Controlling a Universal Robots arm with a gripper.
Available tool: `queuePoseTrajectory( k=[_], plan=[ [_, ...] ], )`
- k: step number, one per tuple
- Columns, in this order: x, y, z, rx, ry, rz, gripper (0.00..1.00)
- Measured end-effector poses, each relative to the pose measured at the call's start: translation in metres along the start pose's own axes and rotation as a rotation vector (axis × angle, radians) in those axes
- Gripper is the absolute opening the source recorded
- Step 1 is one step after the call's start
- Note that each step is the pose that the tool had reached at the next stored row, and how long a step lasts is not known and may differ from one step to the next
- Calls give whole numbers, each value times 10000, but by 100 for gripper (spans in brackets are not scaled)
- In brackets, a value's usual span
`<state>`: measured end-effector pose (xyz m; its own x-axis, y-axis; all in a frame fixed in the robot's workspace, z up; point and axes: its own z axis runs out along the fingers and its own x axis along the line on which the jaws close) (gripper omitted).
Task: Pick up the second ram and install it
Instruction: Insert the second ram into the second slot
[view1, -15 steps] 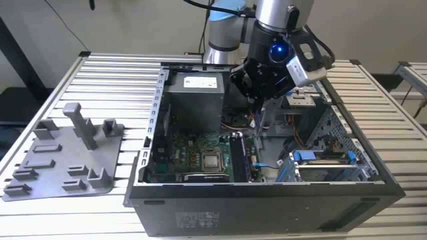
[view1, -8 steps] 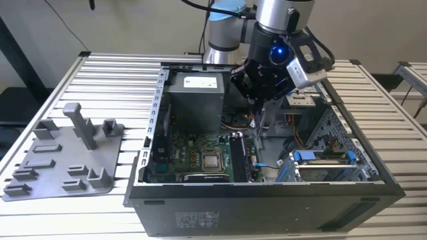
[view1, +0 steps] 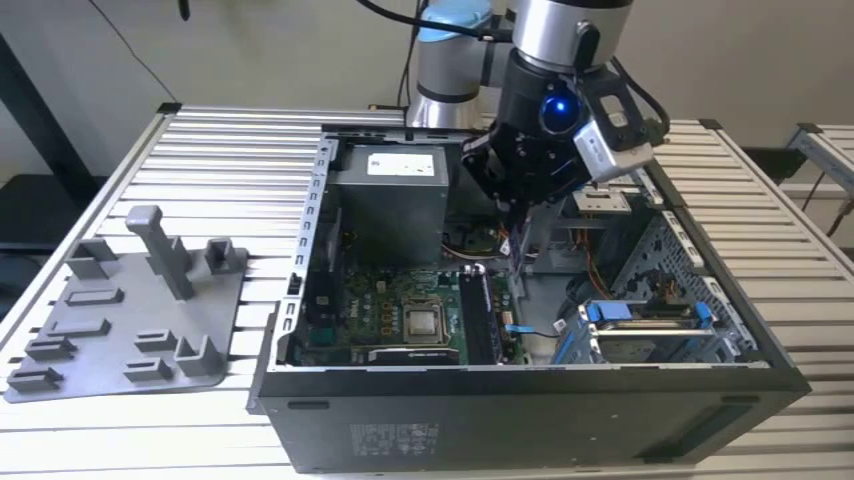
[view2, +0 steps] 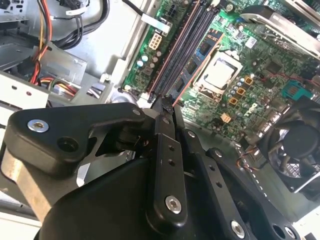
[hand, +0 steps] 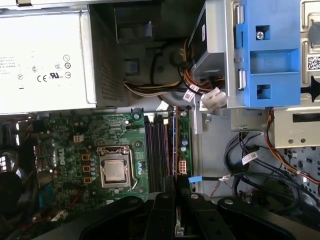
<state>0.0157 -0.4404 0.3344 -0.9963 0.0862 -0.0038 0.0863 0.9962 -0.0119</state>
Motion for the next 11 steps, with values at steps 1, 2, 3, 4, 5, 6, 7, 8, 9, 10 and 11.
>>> queuePoseTrajectory(
  k=[1,2,3,4,5,6,7,8,9,10,11],
  plan=[
    [-2,-2,3,0,0,-1,14],
    [-2,-4,7,-1,0,0,14],
    [-4,-4,11,-1,0,-1,14],
    [-5,-5,14,-1,0,-1,14],
    [-6,-6,17,0,0,-1,14],
    [-7,-7,20,-1,0,-1,14],
    [-8,-9,23,0,0,-1,14],
    [-10,-11,25,0,0,-1,14],
    [-11,-12,29,0,0,-1,14],
    [-12,-13,33,-2,0,0,14],
    [-13,-14,35,0,0,0,14]
  ],
)
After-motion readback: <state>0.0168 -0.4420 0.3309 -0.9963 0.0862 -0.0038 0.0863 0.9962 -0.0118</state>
